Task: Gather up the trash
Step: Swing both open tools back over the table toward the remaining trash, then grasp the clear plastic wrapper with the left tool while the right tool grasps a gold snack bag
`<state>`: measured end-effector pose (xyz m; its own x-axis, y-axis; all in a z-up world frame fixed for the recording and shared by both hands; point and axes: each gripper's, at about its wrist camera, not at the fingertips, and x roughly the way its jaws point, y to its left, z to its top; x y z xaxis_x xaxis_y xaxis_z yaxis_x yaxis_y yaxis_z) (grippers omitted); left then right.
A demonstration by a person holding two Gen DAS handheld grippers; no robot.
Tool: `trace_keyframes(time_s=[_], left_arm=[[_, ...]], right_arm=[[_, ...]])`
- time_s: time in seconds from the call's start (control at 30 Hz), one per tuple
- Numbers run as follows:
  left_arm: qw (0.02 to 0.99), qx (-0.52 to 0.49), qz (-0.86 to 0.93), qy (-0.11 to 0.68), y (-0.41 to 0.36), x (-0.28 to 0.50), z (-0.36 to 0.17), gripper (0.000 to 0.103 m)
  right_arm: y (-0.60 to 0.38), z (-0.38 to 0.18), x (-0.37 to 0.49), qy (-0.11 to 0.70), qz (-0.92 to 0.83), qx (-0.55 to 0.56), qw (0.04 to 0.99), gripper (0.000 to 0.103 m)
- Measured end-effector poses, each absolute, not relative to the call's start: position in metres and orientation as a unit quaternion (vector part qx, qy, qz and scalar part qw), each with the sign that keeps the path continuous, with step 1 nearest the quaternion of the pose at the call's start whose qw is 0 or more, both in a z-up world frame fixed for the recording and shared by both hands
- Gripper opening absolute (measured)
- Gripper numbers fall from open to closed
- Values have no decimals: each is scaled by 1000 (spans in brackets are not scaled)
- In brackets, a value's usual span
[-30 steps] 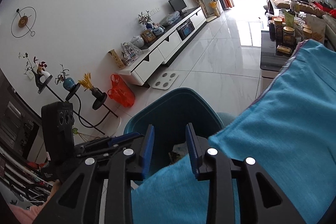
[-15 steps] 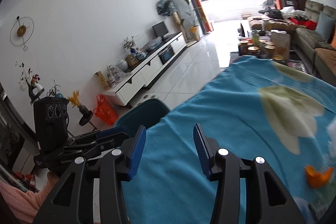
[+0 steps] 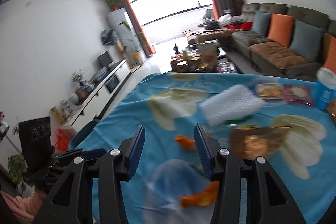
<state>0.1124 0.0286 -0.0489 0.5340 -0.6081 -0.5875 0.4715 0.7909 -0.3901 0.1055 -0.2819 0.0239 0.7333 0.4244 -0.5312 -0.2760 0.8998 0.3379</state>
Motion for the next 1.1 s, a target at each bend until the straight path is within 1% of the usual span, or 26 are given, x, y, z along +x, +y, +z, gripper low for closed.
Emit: trace_keyframes(time_s=[0.13,0.17,0.23,0.5,0.6,0.9,0.93,1.0,1.07,1.1], left_arm=[[858,-86,-328,386,-3,120,-56,56],[854,-86,-332,390,-10,122,-57,56],[850,-84,-339,395,-18,126,-59,56],[836,-71,-355,413,-45,139,-59,56],[829,-66,-362,420,-54,145,-58,56],[811,-42,-364,457,-87,171,-67,56],[807,-43,-368,460,-89,174,-68,56],[803,-47,-369,465,-92,179,-69,56],[800,-48,-370,469,-94,184,-71,56],[800,-49,-370,471,-95,185,-71,56]], right_arm=[[-329,14,108,306,138,139,932,48],[-340,11,108,305,124,142,933,53],[-357,6,110,303,101,147,936,59],[-398,-21,129,326,89,180,924,61],[-400,-26,135,334,100,183,919,65],[-402,-34,147,351,161,218,896,65],[-402,-35,148,353,168,218,894,65],[-400,-37,148,357,177,218,891,61],[-398,-38,148,362,183,214,889,41],[-396,-38,149,364,183,212,888,36]])
